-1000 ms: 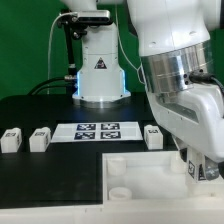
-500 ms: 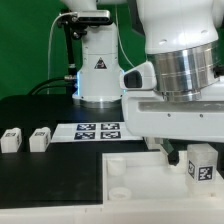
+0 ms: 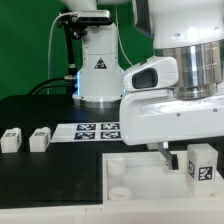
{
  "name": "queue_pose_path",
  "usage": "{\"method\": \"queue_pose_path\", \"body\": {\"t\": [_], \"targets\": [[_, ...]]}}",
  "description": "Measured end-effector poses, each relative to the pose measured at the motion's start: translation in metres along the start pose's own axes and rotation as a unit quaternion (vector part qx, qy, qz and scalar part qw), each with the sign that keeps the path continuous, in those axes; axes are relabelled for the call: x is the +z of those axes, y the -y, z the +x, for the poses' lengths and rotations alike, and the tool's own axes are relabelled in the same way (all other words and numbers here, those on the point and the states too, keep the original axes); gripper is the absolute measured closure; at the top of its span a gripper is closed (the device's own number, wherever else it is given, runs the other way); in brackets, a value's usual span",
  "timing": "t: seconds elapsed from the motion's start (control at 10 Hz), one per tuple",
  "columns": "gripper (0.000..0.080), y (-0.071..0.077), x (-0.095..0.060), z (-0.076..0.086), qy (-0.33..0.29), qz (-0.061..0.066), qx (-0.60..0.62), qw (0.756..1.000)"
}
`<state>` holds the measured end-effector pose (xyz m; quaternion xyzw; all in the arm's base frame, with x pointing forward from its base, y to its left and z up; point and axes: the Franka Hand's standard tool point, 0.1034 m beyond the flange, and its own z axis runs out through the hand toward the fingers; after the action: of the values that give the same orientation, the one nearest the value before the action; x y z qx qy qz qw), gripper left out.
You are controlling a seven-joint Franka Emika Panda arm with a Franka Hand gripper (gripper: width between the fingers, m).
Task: Assemble one leg
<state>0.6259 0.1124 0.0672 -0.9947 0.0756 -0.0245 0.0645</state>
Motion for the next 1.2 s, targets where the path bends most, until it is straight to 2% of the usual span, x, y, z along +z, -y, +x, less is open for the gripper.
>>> {"method": "queue_pose_path", "body": {"t": [0.1, 0.2, 0.4, 0.5, 0.7, 0.8, 0.9, 1.0, 1.1, 1.2], "targets": [[0.0395, 0.0007, 0.0004, -0.0004, 0.001, 0.002, 0.023, 1.000], [0.0508, 0.0012, 0.0007, -0.0007, 0.002, 0.004, 0.101, 0.995], [0.0508, 0.0007, 0.0011, -0.0002, 0.003, 0.007, 0.222, 0.975], [0.0508, 0.0000, 0.0014, 0.0009, 0.003, 0.006, 0.307, 0.952], [0.0508, 0.0036, 0.0021, -0.0009, 0.005, 0.006, 0.520, 0.854], [0.0508, 0.0067, 0.0021, -0.0017, 0.013, 0.012, 0.587, 0.810], [0.0508, 0.0085, 0.0023, -0.0012, 0.019, 0.024, 0.658, 0.753], [0.0508, 0.0076, 0.0025, -0.0005, 0.019, 0.029, 0.695, 0.718], [0.0508, 0.0075, 0.0025, -0.0005, 0.019, 0.028, 0.692, 0.721], [0.0430, 0.0078, 0.0030, -0.0008, 0.019, 0.028, 0.690, 0.723]]}}
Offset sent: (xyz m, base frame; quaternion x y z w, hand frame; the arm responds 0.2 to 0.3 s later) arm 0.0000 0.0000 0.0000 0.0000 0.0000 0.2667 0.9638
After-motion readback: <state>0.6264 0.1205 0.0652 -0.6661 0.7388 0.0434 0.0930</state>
